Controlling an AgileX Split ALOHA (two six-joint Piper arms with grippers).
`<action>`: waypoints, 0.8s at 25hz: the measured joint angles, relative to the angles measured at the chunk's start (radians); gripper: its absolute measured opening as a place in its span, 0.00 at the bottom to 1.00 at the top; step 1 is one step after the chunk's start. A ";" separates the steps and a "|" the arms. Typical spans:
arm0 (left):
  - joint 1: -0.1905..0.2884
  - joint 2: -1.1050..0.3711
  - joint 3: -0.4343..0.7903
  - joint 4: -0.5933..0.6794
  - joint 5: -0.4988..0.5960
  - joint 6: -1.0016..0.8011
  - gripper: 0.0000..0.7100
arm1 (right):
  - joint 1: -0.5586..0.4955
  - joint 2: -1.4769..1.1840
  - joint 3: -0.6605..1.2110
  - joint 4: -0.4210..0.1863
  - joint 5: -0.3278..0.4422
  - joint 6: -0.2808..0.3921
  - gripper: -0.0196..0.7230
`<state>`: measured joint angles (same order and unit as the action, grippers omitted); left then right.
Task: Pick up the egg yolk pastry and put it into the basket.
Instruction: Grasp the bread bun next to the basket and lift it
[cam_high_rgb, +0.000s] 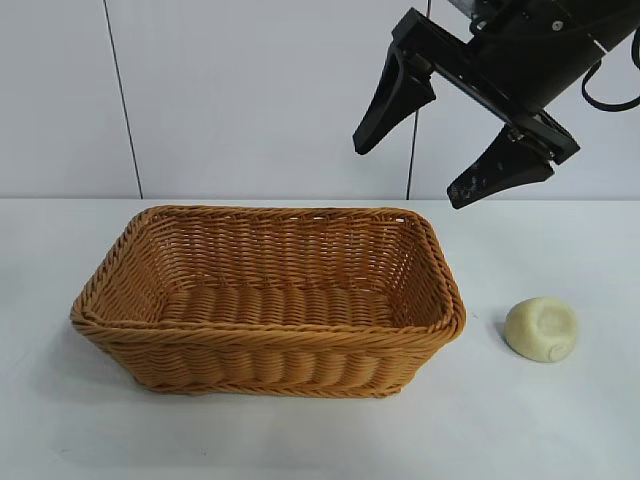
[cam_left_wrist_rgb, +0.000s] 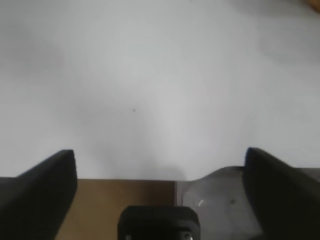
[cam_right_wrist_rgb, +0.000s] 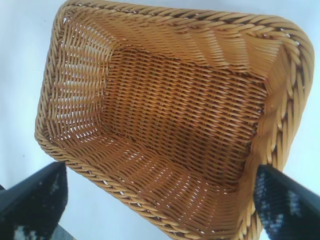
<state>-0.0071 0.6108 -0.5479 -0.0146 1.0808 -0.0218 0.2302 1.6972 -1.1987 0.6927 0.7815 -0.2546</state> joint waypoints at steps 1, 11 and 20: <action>0.000 -0.045 0.022 -0.012 -0.005 0.000 0.98 | 0.000 0.000 0.000 0.000 0.000 0.000 0.97; 0.000 -0.377 0.054 -0.048 -0.015 0.004 0.98 | 0.000 0.000 0.000 -0.070 -0.008 0.000 0.97; 0.000 -0.613 0.055 -0.049 -0.015 0.004 0.98 | -0.001 0.000 0.000 -0.281 -0.005 0.100 0.97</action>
<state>-0.0071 -0.0020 -0.4929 -0.0641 1.0661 -0.0177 0.2290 1.6972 -1.1987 0.4115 0.7761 -0.1550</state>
